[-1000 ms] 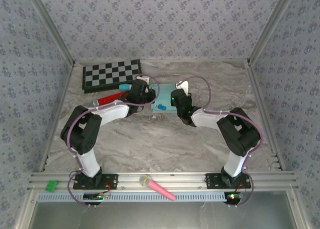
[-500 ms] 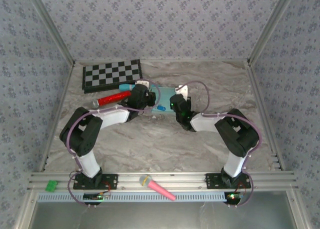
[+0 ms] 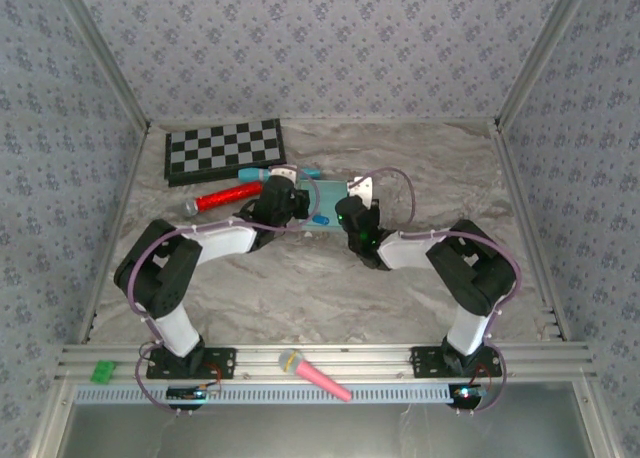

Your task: Fold the paper box

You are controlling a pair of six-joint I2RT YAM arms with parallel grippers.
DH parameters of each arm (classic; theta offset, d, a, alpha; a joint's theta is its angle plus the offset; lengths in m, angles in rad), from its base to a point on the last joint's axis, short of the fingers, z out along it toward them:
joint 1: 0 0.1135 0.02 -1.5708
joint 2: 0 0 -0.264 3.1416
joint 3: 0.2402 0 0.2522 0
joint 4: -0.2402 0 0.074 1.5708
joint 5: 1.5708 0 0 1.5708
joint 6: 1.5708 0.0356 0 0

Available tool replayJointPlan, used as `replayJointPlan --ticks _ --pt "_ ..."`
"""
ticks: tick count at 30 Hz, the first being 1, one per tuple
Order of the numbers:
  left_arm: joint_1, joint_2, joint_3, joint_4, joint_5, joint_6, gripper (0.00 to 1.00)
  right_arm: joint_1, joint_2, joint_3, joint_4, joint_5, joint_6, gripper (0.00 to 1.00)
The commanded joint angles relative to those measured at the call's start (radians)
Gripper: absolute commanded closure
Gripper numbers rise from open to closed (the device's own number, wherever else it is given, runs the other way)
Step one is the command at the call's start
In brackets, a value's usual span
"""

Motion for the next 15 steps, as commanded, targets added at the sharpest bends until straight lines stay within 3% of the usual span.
replayJointPlan --ticks 1,15 --pt "-0.023 -0.013 -0.034 -0.032 0.023 -0.008 0.86 0.015 0.032 -0.029 -0.045 0.022 0.012 0.92" --pt "-0.035 -0.028 -0.102 -0.002 -0.010 -0.019 0.85 0.050 0.039 -0.067 -0.029 0.066 0.025 0.89"
